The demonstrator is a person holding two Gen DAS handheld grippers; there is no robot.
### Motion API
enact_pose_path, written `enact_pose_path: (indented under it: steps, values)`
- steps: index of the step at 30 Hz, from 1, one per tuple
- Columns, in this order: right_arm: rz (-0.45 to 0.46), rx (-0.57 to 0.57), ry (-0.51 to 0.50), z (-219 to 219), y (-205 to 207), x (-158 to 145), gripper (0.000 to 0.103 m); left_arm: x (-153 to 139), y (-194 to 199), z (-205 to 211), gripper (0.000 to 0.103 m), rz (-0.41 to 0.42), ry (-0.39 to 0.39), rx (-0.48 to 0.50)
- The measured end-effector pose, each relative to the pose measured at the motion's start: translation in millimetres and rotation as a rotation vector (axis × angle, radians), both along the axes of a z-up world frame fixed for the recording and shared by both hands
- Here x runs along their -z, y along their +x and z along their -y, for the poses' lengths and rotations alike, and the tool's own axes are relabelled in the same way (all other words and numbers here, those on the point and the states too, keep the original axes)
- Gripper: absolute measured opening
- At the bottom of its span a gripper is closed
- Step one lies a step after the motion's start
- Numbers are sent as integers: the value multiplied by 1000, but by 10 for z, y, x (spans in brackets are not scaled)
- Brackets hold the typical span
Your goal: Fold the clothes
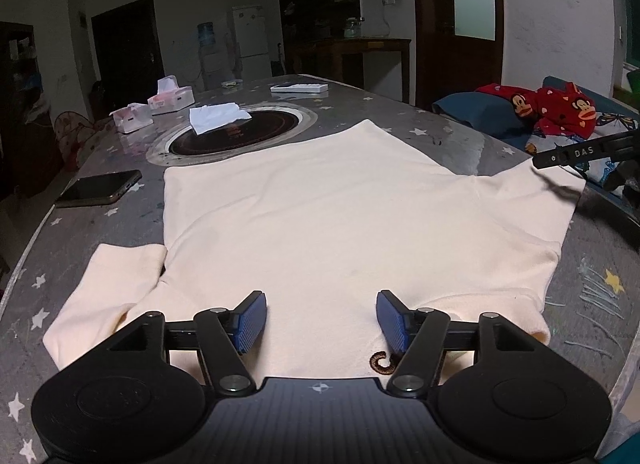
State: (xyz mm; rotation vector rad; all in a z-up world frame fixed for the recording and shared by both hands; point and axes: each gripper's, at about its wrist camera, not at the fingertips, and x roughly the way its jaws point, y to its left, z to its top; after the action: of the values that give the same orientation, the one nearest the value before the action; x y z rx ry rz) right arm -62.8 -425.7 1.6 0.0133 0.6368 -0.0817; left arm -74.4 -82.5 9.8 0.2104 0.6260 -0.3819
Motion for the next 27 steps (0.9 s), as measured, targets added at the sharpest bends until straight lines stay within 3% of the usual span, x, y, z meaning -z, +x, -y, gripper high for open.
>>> enact_pose_path:
  steps: [2, 6, 8, 13, 18, 24, 27]
  values:
    - [13, -46, 3, -129, -22, -42, 83, -40, 7, -26, 65, 7, -6, -8]
    - [16, -162, 28, -456, 4, -70, 87, -169, 60, -131, 65, 50, -21, -49]
    - [17, -205, 32, -594, 25, -60, 97, -225, 135, -206, 65, 67, -25, -90]
    - [5, -226, 33, -754, 126, 27, 103, -296, 477, -488, 63, 61, -36, -244]
    - [-32, -210, 40, -761, 206, 91, 103, -182, 832, -724, 55, -30, -44, -338]
    - [-56, -205, 47, -745, 226, 137, 103, -48, 915, -822, 49, -61, -56, -341]
    - [-61, -204, 45, -750, 224, 147, 103, -40, 889, -820, 32, -50, -70, -321]
